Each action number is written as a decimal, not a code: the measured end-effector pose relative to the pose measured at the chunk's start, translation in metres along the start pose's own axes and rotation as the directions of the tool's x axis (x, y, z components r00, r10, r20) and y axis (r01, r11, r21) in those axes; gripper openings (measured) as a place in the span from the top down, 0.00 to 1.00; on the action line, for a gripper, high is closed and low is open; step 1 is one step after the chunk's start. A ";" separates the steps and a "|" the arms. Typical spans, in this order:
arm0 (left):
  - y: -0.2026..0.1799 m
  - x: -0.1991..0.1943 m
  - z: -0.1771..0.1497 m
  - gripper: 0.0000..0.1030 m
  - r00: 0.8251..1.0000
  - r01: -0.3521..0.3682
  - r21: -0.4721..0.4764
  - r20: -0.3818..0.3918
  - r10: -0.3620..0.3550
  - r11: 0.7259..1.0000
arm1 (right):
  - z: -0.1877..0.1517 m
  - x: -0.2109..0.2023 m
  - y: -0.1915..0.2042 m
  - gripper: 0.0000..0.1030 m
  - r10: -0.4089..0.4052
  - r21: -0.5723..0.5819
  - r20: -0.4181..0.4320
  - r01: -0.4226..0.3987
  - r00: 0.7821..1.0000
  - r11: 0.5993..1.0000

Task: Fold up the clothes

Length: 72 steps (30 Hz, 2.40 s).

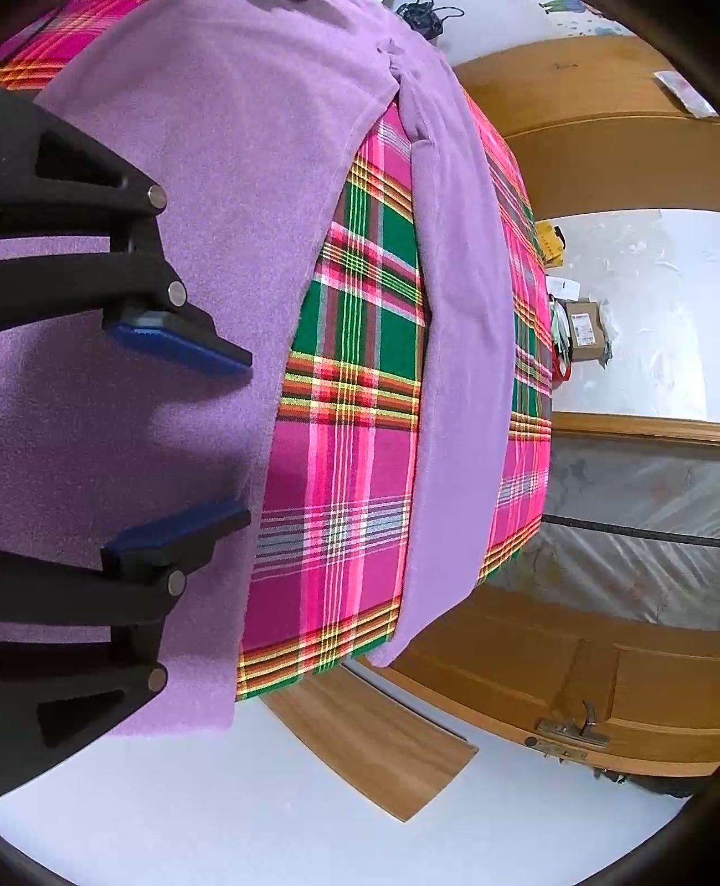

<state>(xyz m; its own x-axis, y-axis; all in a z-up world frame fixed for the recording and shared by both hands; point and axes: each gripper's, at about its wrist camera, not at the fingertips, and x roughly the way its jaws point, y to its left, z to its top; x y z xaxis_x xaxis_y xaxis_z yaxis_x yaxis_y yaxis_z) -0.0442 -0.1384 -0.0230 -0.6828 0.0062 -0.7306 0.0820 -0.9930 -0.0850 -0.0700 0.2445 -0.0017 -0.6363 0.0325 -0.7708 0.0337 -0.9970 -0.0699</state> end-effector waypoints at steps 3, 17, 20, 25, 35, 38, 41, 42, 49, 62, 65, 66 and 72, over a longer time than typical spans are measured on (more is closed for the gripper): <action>0.019 -0.012 -0.001 0.01 0.998 -0.031 0.024 0.063 0.029 0.999 | 0.000 0.000 -0.001 0.52 0.002 0.003 0.000 -0.002 1.000 1.000; 0.090 0.009 -0.010 0.01 1.000 -0.009 -0.206 -0.015 0.006 0.979 | 0.001 0.001 -0.003 0.51 0.013 0.013 -0.002 -0.013 1.000 1.000; 0.072 0.017 -0.008 0.01 0.993 -0.105 -0.130 -0.065 0.097 0.986 | 0.001 0.002 -0.003 0.51 0.016 0.015 -0.002 -0.016 1.000 1.000; 0.059 0.022 -0.010 0.01 0.982 -0.171 -0.080 -0.090 0.164 0.982 | 0.001 0.002 -0.003 0.51 0.020 0.019 -0.003 -0.020 1.000 1.000; 0.060 0.019 -0.012 0.00 0.982 -0.172 -0.081 -0.092 0.165 0.982 | 0.001 0.002 -0.003 0.51 0.030 0.029 -0.003 -0.029 1.000 0.999; 0.061 0.020 -0.011 0.00 0.982 -0.172 -0.081 -0.092 0.164 0.982 | 0.001 0.003 -0.003 0.51 0.030 0.029 -0.004 -0.030 1.000 0.999; 0.061 0.020 -0.011 0.00 0.982 -0.172 -0.081 -0.093 0.164 0.982 | 0.001 0.003 -0.005 0.51 0.032 0.030 -0.003 -0.031 0.999 0.999; 0.061 0.020 -0.011 0.00 0.982 -0.172 -0.080 -0.093 0.164 0.982 | 0.000 0.003 -0.005 0.51 0.032 0.031 -0.003 -0.032 0.999 0.999; 0.061 0.020 -0.011 0.00 0.982 -0.170 -0.081 -0.093 0.163 0.982 | 0.000 0.002 -0.005 0.51 0.030 0.029 -0.004 -0.030 1.000 0.999; 0.063 0.020 -0.011 0.00 0.982 -0.171 -0.081 -0.094 0.164 0.982 | -0.001 0.001 -0.005 0.51 0.032 0.030 -0.006 -0.032 0.999 0.999; 0.063 0.018 -0.011 0.00 0.983 -0.165 -0.091 -0.094 0.156 0.982 | -0.001 0.001 -0.006 0.51 0.037 0.030 -0.006 -0.037 0.999 0.999; 0.062 0.016 -0.010 0.00 0.984 -0.159 -0.101 -0.094 0.150 0.982 | 0.000 0.000 -0.006 0.51 0.041 0.024 -0.008 -0.041 0.999 0.999; 0.073 -0.017 0.001 0.00 0.996 -0.077 -0.177 0.038 0.085 0.981 | 0.016 -0.019 0.005 0.54 0.191 0.102 0.025 -0.192 0.981 0.976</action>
<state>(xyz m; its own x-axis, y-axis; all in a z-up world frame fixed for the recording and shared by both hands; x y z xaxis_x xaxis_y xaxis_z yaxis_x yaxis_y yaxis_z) -0.0274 -0.2108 -0.0164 -0.7002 -0.0824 -0.7091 0.2611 -0.9541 -0.1469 -0.0698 0.2380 0.0230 -0.6374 -0.1599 -0.7538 0.0764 -0.9865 0.1447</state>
